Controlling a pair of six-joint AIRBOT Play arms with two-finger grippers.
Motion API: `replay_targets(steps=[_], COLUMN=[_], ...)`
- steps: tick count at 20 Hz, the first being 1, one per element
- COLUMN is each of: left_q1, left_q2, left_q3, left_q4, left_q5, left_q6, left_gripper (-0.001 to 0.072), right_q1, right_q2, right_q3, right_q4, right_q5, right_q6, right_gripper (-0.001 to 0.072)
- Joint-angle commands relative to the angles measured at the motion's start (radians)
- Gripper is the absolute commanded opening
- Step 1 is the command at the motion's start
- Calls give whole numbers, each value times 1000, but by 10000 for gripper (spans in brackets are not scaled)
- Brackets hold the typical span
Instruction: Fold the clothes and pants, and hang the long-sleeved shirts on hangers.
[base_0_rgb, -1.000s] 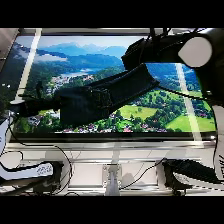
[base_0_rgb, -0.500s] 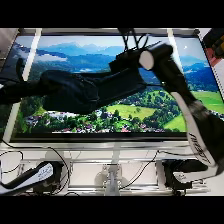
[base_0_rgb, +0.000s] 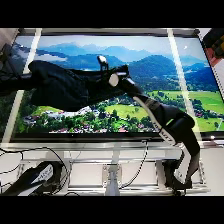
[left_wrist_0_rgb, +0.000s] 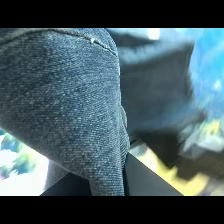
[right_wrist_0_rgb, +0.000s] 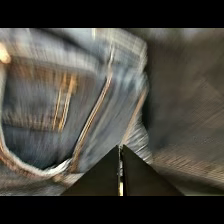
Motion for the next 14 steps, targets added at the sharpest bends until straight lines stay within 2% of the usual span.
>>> replay_targets(steps=[1,4,8,11,14], left_q1=[-11,-41,-152,-270,-354], left_q2=[3,3,-11,-80,-187], left_q3=[4,3,3,3,3], left_q4=[-68,-76,-101,-103,-107], left_q5=[113,143,246,383,482], left_q6=[-68,-74,-100,-98,-129], left_gripper=[36,36,37,37,37], right_q1=[81,127,120,74,-4], right_q2=[-72,-107,-122,-113,-85], right_q3=[25,85,112,113,113], right_q4=[117,117,95,90,-11], right_q5=[-138,-203,-187,-78,141], right_q6=[48,49,42,37,36], right_gripper=[24,24,25,26,26])
